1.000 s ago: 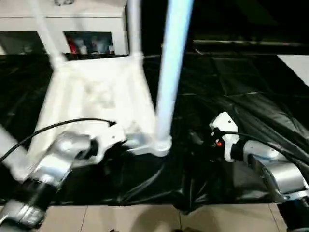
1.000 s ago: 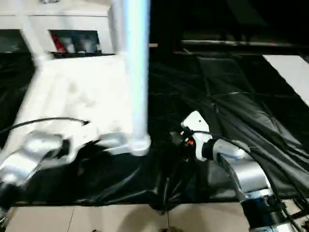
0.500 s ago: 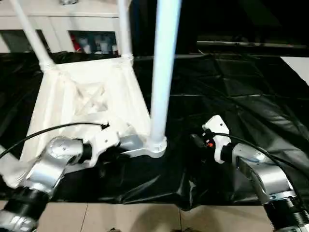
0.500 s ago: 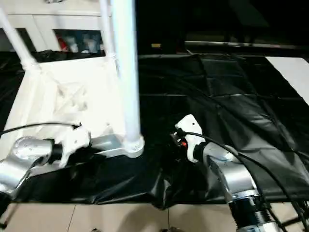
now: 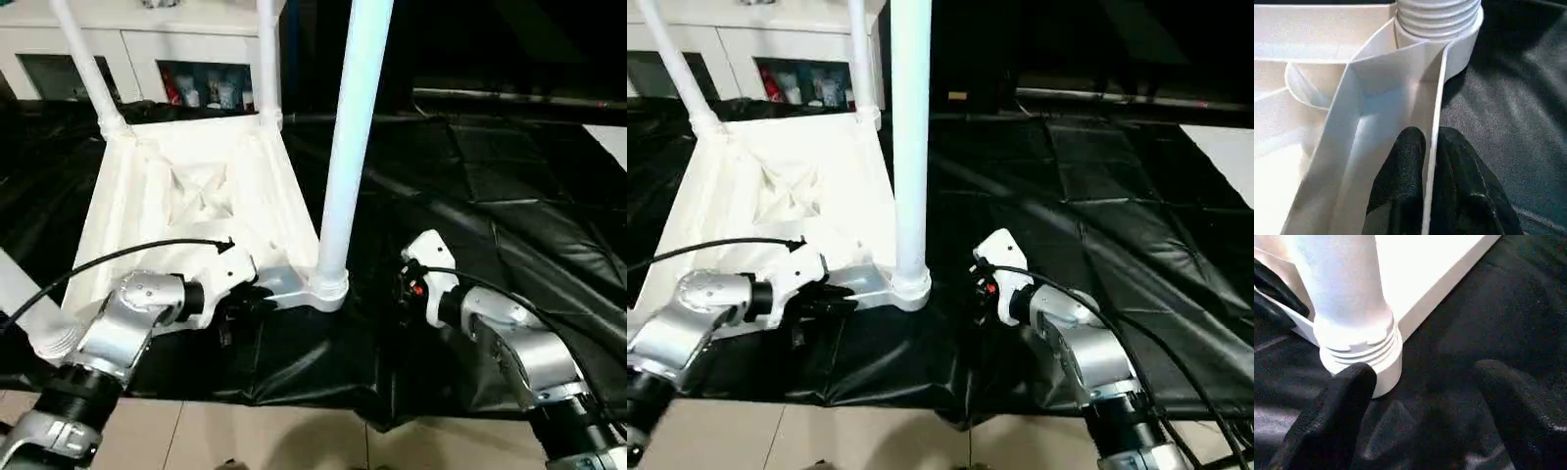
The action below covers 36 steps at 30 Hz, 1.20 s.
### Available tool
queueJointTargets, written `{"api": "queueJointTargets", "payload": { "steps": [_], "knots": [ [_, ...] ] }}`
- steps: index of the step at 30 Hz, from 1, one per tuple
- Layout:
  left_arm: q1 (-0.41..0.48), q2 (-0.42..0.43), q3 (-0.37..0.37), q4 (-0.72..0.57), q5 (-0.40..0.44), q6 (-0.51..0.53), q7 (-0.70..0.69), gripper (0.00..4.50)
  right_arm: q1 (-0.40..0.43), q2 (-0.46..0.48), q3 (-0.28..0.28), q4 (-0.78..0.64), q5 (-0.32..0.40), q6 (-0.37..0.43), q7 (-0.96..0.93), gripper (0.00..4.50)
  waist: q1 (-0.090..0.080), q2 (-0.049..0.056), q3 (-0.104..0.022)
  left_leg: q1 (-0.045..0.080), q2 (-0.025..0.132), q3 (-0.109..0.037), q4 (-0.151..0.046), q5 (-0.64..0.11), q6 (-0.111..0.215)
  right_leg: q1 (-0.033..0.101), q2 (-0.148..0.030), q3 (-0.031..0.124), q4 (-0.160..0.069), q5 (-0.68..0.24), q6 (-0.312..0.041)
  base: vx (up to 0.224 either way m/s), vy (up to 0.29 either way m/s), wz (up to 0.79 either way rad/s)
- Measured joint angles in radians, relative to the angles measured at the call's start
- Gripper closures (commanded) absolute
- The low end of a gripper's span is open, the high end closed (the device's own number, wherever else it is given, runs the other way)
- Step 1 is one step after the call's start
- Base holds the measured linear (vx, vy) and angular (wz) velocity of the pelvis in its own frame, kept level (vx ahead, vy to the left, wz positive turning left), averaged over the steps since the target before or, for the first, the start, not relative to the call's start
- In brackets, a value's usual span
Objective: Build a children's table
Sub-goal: Rotate table base, then rotate leg to tighten
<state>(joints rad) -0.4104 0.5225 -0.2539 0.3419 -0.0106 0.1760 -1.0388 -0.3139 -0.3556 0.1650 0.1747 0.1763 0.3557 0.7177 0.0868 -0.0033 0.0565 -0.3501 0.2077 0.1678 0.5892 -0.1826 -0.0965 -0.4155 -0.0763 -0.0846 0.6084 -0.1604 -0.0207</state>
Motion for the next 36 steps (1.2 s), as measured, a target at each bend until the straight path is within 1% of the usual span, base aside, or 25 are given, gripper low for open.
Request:
{"api": "queueJointTargets", "payload": {
  "steps": [1,2,4,5,6,9,12,14,16,18,22,25,30,35,36],
  "knots": [
    [-0.010,0.001,-0.009,0.009,0.009,0.000,0.000,3.95,-0.001,0.000,0.000,0.003,0.000,-0.005,0.002,0.68,0.000,-0.001,0.000,0.000,0.000,0.000,0.000,0.000,0.000,0.000,0.000,0.000,0.000,0.000,0.000,0.000,0.000,0.00],
    [-0.016,0.001,-0.016,0.013,0.015,0.000,0.000,3.95,-0.001,0.000,0.001,0.004,0.000,-0.010,0.004,0.68,0.001,-0.002,0.000,0.000,0.000,0.000,0.000,0.000,0.000,0.000,0.000,0.000,0.000,0.000,0.000,0.000,0.000,0.00],
    [-0.035,0.001,-0.029,0.030,0.017,0.005,-0.006,4.17,-0.003,-0.001,0.003,0.007,0.000,-0.017,0.020,0.68,0.002,-0.002,0.000,0.000,0.000,0.000,0.000,0.000,0.000,0.001,0.000,0.000,0.000,0.000,0.000,0.000,0.000,0.00],
    [-0.041,-0.001,-0.030,0.037,0.017,0.008,-0.007,4.17,-0.003,-0.001,0.005,0.007,0.000,-0.020,0.029,0.68,0.001,-0.003,0.000,0.000,0.000,0.000,0.000,0.000,0.000,0.001,0.000,0.000,0.000,0.000,0.000,0.000,0.000,0.00],
    [-0.051,-0.006,-0.030,0.048,0.017,0.015,-0.007,4.36,-0.003,-0.003,0.007,0.009,0.000,-0.025,0.036,0.68,0.000,-0.003,0.000,0.000,0.000,0.000,0.001,0.000,0.000,0.001,0.000,0.000,0.000,0.000,0.000,0.000,0.000,0.00],
    [-0.067,-0.020,-0.029,0.068,0.014,0.018,-0.008,4.46,-0.004,-0.010,0.011,0.030,0.001,-0.044,0.067,0.68,-0.004,-0.005,0.000,-0.001,0.000,-0.001,0.002,0.000,0.000,0.000,-0.001,-0.001,-0.001,0.000,0.000,0.000,0.000,0.00],
    [-0.070,-0.019,-0.027,0.074,0.006,0.016,-0.029,4.46,-0.004,-0.013,0.020,0.035,0.019,-0.063,0.128,0.68,-0.011,-0.005,0.000,-0.002,0.000,-0.002,0.002,0.000,0.000,0.001,-0.001,-0.001,-0.001,0.000,0.000,0.000,0.000,0.00],
    [-0.070,-0.019,-0.027,0.074,0.005,0.013,-0.036,4.46,-0.004,-0.012,0.024,0.039,0.022,-0.075,0.141,0.68,-0.010,-0.004,0.000,-0.002,0.000,-0.001,0.002,0.000,0.000,0.001,-0.001,-0.001,-0.001,0.000,0.000,0.000,0.000,0.00],
    [-0.072,-0.019,-0.027,0.074,0.004,0.011,-0.047,4.46,-0.010,-0.002,0.032,0.069,0.017,-0.100,0.141,0.68,-0.004,-0.004,0.000,-0.001,0.000,-0.001,0.001,0.000,0.000,0.000,-0.001,-0.001,0.001,0.000,0.000,0.000,0.000,0.00],
    [-0.072,-0.015,-0.027,0.076,0.004,-0.004,-0.059,4.46,-0.041,0.033,0.033,0.127,0.005,-0.132,0.122,0.68,-0.003,-0.004,0.000,-0.002,0.000,-0.001,0.000,0.000,0.000,-0.002,-0.001,-0.001,0.002,0.000,0.000,0.000,0.000,0.00],
    [-0.072,-0.014,-0.029,0.075,0.005,-0.012,-0.074,4.46,-0.080,0.068,0.036,0.166,0.000,-0.166,0.108,0.68,0.001,-0.004,0.000,-0.002,0.000,0.000,0.000,0.000,0.000,-0.002,-0.001,-0.001,0.002,0.000,0.000,0.000,0.000,0.00],
    [-0.072,-0.014,-0.033,0.075,0.006,-0.019,-0.077,4.46,-0.102,0.083,0.038,0.189,-0.009,-0.174,0.107,0.68,0.002,-0.004,0.000,-0.001,0.000,0.000,0.001,0.000,0.000,-0.002,-0.001,-0.001,0.001,0.000,0.000,0.000,0.000,0.00],
    [-0.072,-0.016,-0.034,0.075,0.010,-0.023,-0.076,4.46,-0.113,0.100,0.039,0.235,-0.010,-0.193,0.115,0.68,0.003,-0.004,0.000,-0.001,0.000,0.000,0.001,0.000,0.000,-0.002,-0.001,-0.001,0.001,0.000,-0.001,0.000,0.000,0.00],
    [-0.072,-0.017,-0.034,0.075,0.014,-0.027,-0.075,4.46,-0.115,0.101,0.039,0.247,-0.010,-0.202,0.122,0.68,0.003,-0.004,0.000,-0.001,0.000,0.000,0.001,0.000,0.000,-0.002,-0.001,-0.001,0.001,0.000,-0.001,0.000,0.000,0.00],
    [-0.072,-0.017,-0.034,0.076,0.014,-0.028,-0.075,4.50,-0.120,0.104,0.039,0.259,-0.010,-0.206,0.123,0.99,0.003,-0.004,0.000,-0.001,0.000,0.000,0.001,0.000,0.000,-0.002,-0.001,-0.001,0.001,0.000,-0.001,0.000,0.000,0.00]
  ]
}}
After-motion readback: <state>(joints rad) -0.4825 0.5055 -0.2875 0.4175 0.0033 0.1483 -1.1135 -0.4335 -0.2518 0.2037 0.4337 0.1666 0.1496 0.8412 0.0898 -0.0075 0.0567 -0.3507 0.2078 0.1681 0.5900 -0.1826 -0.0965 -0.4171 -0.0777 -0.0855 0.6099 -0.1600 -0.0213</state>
